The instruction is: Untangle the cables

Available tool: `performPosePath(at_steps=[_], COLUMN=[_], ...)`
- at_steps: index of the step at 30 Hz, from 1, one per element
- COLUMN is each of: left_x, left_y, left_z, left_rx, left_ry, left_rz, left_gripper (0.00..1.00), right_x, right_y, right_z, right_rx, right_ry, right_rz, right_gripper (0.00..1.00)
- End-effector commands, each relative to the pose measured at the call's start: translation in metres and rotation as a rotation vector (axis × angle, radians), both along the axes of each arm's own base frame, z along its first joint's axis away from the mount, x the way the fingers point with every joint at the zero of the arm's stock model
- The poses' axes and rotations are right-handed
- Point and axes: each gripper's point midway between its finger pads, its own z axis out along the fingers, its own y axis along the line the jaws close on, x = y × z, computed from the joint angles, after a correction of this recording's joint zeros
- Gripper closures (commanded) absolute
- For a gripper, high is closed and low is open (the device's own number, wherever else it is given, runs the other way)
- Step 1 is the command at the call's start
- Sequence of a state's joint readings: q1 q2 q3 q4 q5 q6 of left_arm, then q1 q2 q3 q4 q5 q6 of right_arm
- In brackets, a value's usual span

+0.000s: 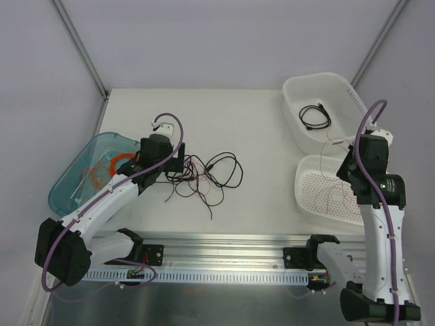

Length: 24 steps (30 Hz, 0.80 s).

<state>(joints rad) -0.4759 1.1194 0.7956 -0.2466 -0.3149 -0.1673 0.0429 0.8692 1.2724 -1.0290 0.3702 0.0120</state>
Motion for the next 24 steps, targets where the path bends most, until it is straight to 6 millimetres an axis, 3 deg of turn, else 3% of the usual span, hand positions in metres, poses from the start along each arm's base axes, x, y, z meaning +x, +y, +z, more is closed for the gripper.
performPosePath(at_steps=[1, 2, 6, 10, 14, 17, 20, 21, 23, 24], left_x=[0.002, 0.002, 0.001, 0.001, 0.0, 0.0, 0.001, 0.0, 0.0, -0.001], left_y=[0.005, 0.004, 0.003, 0.004, 0.003, 0.001, 0.0, 0.0, -0.002, -0.002], left_z=[0.012, 0.011, 0.012, 0.014, 0.017, 0.016, 0.016, 0.015, 0.015, 0.013], left_rx=[-0.005, -0.005, -0.01, -0.013, -0.021, -0.023, -0.028, -0.029, -0.032, -0.032], left_ry=[-0.035, -0.033, -0.036, -0.041, -0.049, -0.044, -0.039, -0.037, -0.036, -0.031], left_rz=[0.009, 0.008, 0.003, 0.003, -0.004, -0.009, -0.013, -0.016, -0.026, -0.027], left_gripper=[0.02, 0.02, 0.02, 0.02, 0.02, 0.02, 0.02, 0.02, 0.02, 0.02], right_x=[0.002, 0.006, 0.011, 0.017, 0.023, 0.037, 0.05, 0.051, 0.057, 0.053], right_y=[-0.021, -0.021, -0.035, -0.041, -0.023, 0.018, 0.076, 0.105, 0.138, 0.165], right_z=[-0.048, -0.067, -0.093, -0.095, -0.085, -0.072, -0.061, -0.063, -0.062, -0.062], right_rx=[0.109, 0.154, 0.287, 0.273, 0.262, 0.293, 0.306, 0.313, 0.338, 0.349], right_ry=[0.053, 0.07, 0.063, 0.069, 0.07, 0.055, 0.044, 0.058, 0.038, 0.042], right_rz=[-0.163, -0.184, -0.352, -0.36, -0.206, 0.012, 0.297, 0.41, 0.517, 0.606], right_gripper=[0.99, 0.99, 0.98, 0.39, 0.18, 0.14, 0.14, 0.15, 0.16, 0.16])
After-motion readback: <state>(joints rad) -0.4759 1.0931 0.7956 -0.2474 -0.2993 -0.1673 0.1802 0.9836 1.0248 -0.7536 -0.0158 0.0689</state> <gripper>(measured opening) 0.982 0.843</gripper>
